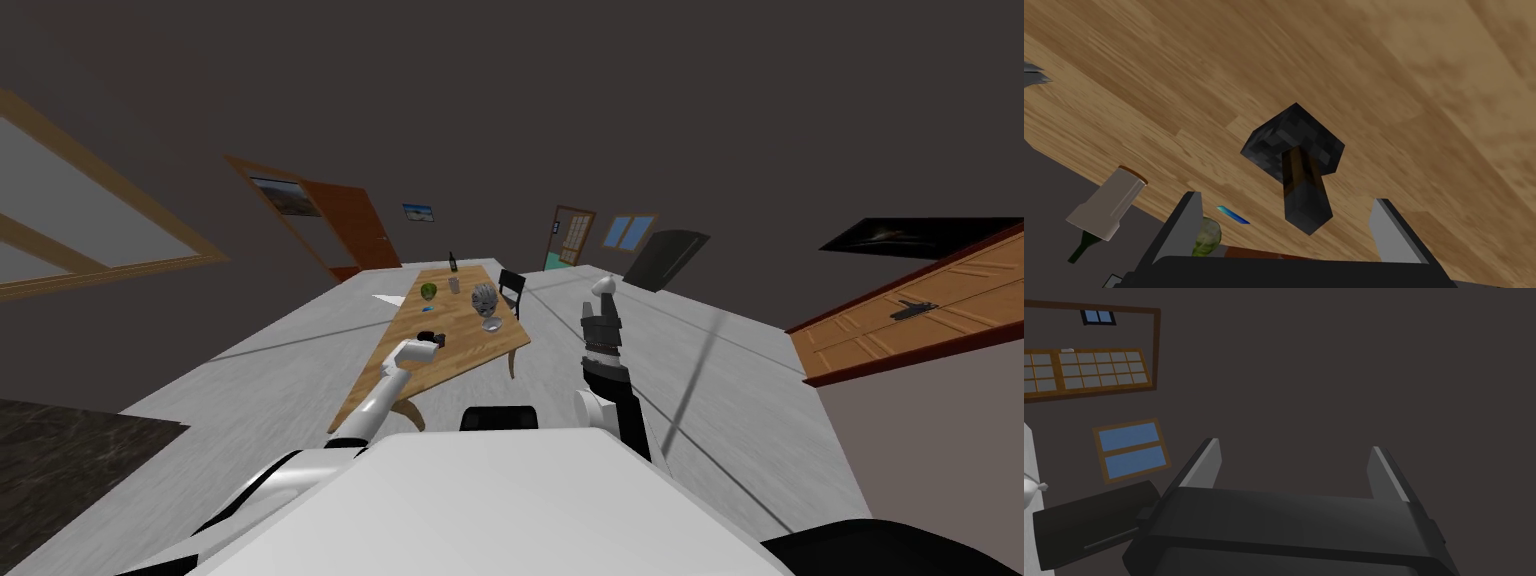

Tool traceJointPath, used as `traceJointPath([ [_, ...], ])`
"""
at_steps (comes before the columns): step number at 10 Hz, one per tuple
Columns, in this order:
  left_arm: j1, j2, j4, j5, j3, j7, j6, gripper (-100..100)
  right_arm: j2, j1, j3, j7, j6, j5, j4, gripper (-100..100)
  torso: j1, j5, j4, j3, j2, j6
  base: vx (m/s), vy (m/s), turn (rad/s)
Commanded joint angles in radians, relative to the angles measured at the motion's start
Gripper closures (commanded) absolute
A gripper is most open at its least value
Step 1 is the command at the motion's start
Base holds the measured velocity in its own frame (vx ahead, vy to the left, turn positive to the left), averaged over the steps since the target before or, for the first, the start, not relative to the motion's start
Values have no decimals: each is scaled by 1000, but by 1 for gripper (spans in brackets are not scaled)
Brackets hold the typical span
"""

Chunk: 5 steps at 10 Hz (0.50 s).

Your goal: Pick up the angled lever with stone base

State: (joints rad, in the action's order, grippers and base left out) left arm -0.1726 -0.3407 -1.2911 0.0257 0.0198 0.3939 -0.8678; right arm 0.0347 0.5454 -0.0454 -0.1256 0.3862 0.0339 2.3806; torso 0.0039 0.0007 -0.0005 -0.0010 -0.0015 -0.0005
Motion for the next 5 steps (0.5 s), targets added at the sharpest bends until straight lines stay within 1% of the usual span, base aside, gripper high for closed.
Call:
traceJointPath([
  [1, 0, 0, 0, 0, 0, 0, 0, 0, 0, 0, 0, 0, 0, 0, 0, 0, 0, 0, 0, 0, 0, 0, 4, 8, -2],
  [2, 39, -9, -12, 0, 19, -15, 15, -100, 0, 0, 0, 0, 0, 0, 0, 0, -2, -1, 0, 1, 1, 0, 23, 0, -252],
  [3, 51, -13, -17, 0, 25, -20, 20, -100, 0, 0, 0, 0, 0, 0, 0, 0, -3, -1, 0, 1, 1, 1, 31, 12, -254],
  [5, 103, -25, -33, 0, 50, -40, 39, -100, 0, 0, 0, 0, 0, 0, 0, 0, -2, -1, 0, 0, 0, 0, 31, 14, -181],
])
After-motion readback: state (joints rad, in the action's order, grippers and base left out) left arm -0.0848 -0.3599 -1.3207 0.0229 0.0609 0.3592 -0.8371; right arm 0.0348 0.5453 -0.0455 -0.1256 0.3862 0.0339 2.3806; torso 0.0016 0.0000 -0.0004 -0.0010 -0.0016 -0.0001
